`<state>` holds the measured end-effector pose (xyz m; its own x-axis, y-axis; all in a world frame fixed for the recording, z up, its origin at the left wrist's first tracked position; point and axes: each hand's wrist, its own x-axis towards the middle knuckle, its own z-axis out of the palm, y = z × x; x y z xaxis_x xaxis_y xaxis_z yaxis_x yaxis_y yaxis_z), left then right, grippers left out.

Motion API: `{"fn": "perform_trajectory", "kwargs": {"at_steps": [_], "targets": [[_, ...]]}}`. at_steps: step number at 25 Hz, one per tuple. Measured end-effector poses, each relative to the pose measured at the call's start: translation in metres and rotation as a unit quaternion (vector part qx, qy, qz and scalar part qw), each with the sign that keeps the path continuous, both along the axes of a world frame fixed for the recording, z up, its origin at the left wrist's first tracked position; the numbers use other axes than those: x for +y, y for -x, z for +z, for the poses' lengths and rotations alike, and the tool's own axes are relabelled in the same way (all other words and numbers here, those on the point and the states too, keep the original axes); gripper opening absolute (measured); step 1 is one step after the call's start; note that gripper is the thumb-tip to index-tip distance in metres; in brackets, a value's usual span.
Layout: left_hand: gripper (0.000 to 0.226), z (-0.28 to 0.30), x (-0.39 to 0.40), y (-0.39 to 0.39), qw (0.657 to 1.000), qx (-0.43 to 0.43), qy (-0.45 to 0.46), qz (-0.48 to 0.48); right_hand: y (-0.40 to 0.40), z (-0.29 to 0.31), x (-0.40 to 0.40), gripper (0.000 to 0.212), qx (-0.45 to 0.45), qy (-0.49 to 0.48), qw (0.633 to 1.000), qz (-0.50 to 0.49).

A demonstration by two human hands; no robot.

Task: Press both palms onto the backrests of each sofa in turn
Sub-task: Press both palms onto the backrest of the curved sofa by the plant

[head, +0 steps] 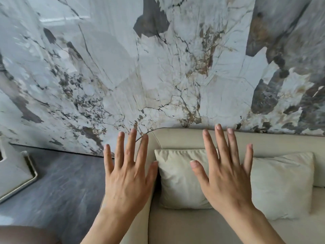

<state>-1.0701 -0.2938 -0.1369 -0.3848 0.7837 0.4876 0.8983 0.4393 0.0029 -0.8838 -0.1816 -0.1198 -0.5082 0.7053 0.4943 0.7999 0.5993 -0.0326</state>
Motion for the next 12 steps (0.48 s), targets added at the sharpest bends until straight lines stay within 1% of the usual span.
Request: {"fn": "perform_trajectory", "kwargs": {"at_steps": [3,6,12], "targets": [[0.064,-0.039,0.037,0.044,0.999,-0.018,0.010,-0.045,0.041,-0.034,0.023,0.071,-0.026,0.016,0.999,-0.041],[0.063,-0.081,0.081,0.072,0.997,-0.047,0.022,-0.062,0.073,-0.076,0.060,0.070,-0.045,0.036,0.996,-0.062],[0.065,-0.185,0.169,0.089,0.994,-0.060,0.071,-0.058,0.095,-0.187,0.151,0.071,-0.063,0.067,0.995,-0.048]]}}
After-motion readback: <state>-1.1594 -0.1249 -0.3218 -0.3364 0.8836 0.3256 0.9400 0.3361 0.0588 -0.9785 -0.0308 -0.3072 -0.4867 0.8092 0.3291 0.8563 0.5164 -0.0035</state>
